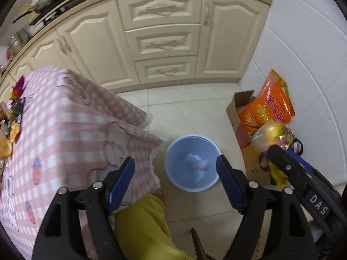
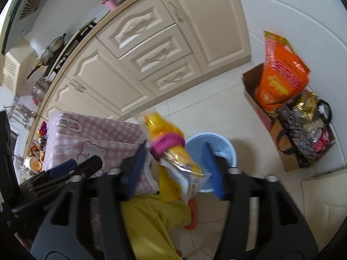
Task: Collect trash
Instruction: 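Open both tools to drop the bag and wrapper into the bin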
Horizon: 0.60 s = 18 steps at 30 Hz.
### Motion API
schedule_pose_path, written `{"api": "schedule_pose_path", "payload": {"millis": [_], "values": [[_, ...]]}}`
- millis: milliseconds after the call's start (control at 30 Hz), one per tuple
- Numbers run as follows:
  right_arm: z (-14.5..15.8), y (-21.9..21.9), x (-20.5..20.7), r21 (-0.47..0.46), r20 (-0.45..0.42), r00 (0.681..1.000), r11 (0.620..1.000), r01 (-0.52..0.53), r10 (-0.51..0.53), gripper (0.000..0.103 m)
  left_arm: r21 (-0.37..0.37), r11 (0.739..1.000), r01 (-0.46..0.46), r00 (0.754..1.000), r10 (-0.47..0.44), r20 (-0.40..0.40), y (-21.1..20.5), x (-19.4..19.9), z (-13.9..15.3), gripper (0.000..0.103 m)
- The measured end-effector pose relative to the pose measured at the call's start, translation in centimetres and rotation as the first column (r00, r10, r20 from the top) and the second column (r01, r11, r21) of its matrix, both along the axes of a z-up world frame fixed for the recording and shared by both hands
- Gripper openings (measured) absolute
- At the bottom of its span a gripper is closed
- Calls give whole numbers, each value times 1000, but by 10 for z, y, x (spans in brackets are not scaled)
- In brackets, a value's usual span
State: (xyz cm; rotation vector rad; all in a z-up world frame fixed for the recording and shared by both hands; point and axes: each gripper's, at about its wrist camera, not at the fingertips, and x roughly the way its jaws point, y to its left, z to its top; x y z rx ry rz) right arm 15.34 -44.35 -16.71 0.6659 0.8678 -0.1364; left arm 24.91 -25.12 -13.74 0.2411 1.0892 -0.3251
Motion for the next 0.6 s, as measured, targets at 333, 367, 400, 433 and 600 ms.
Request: {"api": "schedule_pose_path", "payload": {"millis": [333,367,400,433,600], "values": [[2,9,4,1,-11,1000,1000,-11,11,76,-12,999,-34,999,34,28,21,-2,12,79],[3,9,3,2,-12,1000,1000,-10,10,76,-12,999,-33,999,33,28,22,-3,13,79],[3,10,0,2,-11,1000,1000,-9,9,76,-11,1000,-29,999,29,27,22,-4,13,79],[5,11,-3,0,-11,1000,1000,-6,6,76,-12,1000,-25,999,25,26,22,-5,13,79],[14,15,-16,-17,0,1000,1000,-5,5,76,-21,1000,-8,999,8,33,22,-15,17,79]]}}
